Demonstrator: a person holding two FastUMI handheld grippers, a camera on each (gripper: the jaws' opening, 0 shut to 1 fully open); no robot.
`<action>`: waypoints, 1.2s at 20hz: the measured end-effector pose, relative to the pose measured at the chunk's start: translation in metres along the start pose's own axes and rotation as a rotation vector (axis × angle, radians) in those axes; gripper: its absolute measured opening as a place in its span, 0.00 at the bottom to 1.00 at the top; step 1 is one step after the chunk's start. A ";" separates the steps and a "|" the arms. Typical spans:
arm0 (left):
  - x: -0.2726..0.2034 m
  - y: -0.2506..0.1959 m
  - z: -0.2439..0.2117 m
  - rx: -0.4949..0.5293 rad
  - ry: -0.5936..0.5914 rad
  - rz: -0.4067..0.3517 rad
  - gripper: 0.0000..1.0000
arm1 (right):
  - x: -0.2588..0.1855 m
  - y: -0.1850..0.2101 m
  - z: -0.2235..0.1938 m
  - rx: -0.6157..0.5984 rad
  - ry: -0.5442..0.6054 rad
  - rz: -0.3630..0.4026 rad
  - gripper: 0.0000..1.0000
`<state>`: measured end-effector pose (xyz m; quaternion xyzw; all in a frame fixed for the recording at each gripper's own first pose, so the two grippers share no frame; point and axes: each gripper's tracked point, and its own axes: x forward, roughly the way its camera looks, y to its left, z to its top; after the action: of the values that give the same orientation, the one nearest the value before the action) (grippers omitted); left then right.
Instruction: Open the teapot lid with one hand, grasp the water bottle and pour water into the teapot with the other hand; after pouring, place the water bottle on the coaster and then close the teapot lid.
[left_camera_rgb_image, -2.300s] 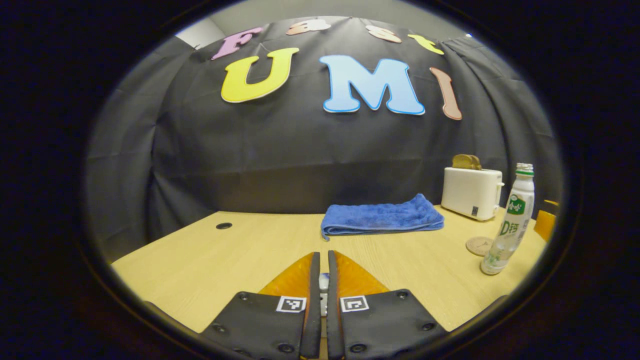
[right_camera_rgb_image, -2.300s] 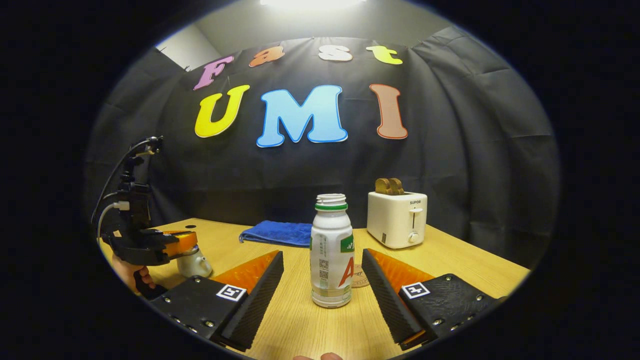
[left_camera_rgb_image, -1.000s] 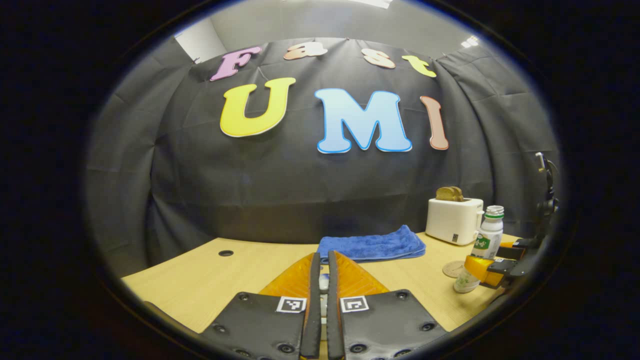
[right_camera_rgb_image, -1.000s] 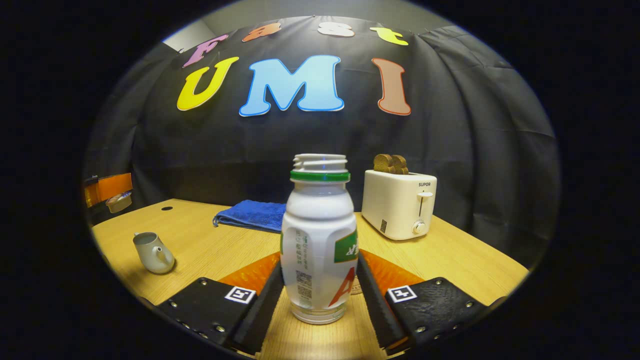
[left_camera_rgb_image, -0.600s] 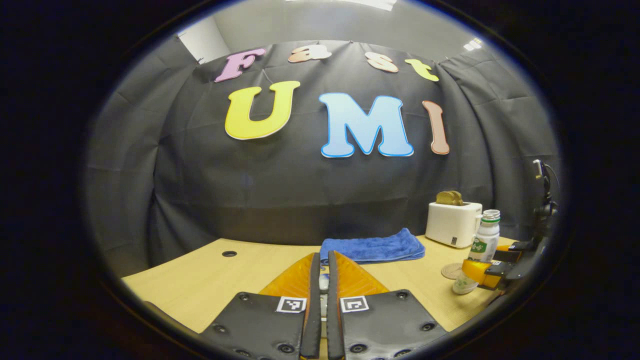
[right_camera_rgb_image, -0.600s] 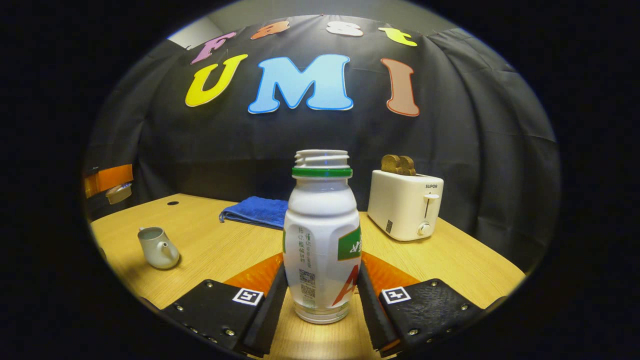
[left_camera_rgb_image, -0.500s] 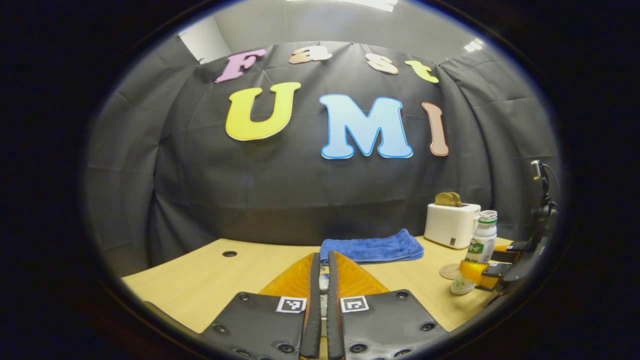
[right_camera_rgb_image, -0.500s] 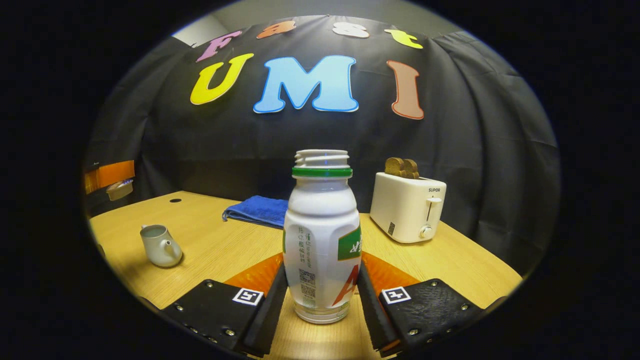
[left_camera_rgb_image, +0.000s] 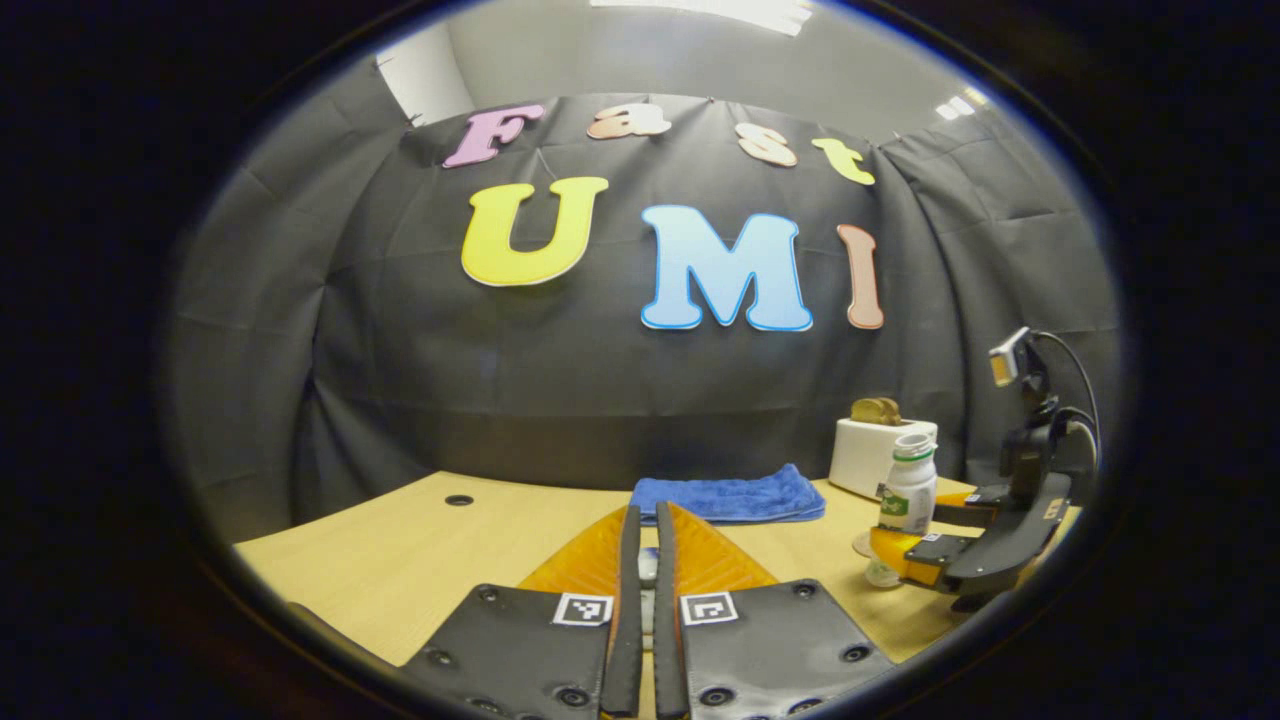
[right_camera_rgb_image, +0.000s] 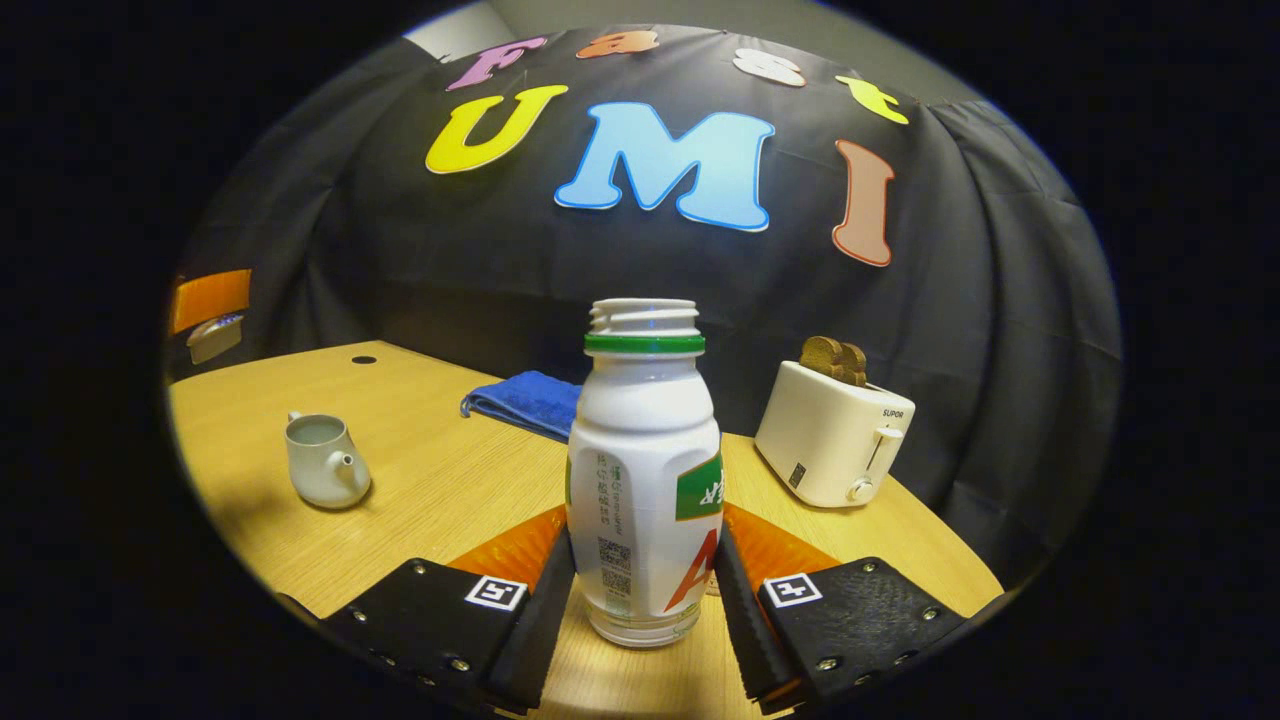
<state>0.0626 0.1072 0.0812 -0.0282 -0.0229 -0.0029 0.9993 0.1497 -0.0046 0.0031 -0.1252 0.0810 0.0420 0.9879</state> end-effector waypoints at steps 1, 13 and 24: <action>-0.004 0.001 0.000 -0.006 -0.002 0.002 0.11 | 0.001 0.003 0.002 -0.018 0.005 0.003 0.71; -0.058 0.022 -0.021 -0.076 0.002 0.058 0.15 | 0.014 0.057 0.027 -0.341 0.010 0.067 0.71; -0.092 0.020 -0.028 -0.050 -0.032 0.078 0.15 | 0.028 0.092 0.029 -0.640 0.008 0.089 0.72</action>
<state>-0.0280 0.1264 0.0477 -0.0541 -0.0376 0.0360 0.9972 0.1720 0.0937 0.0037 -0.4259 0.0731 0.1079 0.8953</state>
